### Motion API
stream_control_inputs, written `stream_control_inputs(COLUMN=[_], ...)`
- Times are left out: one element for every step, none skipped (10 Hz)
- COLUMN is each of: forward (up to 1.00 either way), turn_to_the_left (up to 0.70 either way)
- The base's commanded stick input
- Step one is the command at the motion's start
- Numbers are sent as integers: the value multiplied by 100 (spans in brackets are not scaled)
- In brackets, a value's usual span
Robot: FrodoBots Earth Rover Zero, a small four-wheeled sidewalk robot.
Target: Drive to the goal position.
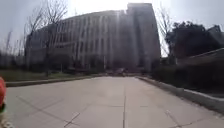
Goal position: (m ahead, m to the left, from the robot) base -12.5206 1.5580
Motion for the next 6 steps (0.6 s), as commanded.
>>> stream_control_inputs(forward=[70, 70, 70, 70, 70, 70], turn_to_the_left=[-35, -35, -35, -35, -35, -35])
